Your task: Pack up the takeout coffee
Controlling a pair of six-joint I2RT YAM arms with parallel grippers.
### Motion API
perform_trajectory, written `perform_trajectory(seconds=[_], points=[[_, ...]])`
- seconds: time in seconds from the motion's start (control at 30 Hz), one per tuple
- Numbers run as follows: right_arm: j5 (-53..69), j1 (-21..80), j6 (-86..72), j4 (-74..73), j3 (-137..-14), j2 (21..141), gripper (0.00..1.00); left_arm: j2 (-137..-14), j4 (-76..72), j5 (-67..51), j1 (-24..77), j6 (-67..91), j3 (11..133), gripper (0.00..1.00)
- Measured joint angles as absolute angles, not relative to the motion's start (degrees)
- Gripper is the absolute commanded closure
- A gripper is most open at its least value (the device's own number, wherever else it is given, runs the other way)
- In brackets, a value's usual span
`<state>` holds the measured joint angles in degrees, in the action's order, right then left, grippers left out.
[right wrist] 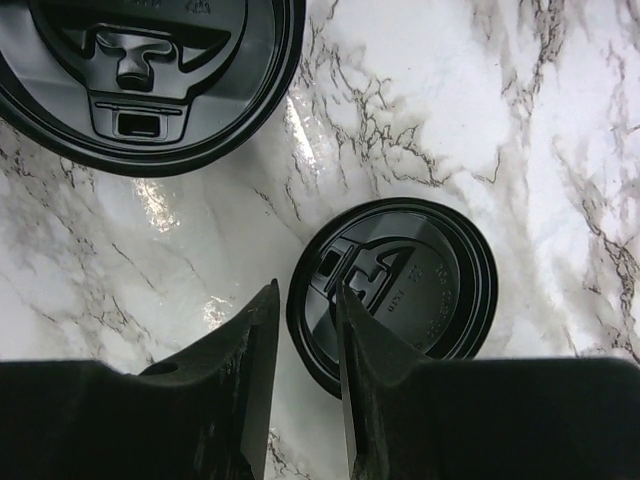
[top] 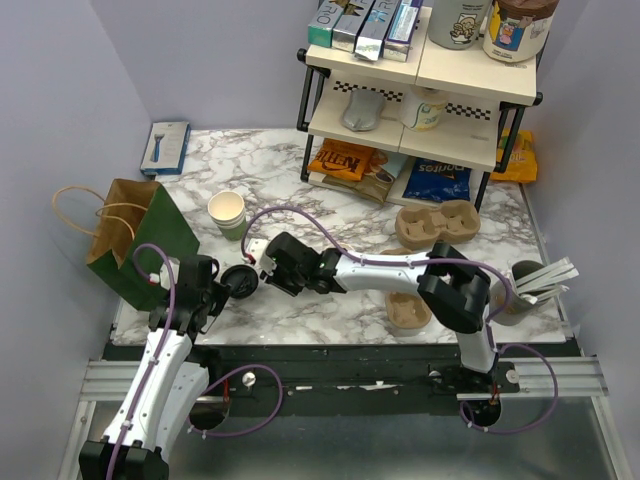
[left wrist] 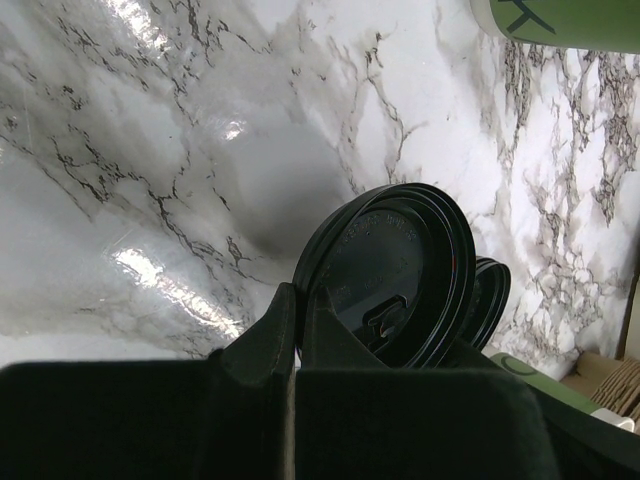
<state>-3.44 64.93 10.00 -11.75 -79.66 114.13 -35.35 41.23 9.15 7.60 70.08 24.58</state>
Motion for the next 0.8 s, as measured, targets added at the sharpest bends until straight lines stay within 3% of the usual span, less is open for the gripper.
perform_trajectory(seconds=[0.17, 0.8], points=[[-3.84, 64.93, 9.76, -13.04, -80.31, 115.74, 0.69, -35.35, 40.45, 8.47, 7.60, 69.93, 24.16, 1.00], [-3.55, 64.93, 5.89, -16.45, -83.72, 115.74, 0.69, -35.38, 38.96, 7.44, 7.60, 69.41, 23.70, 1.00]])
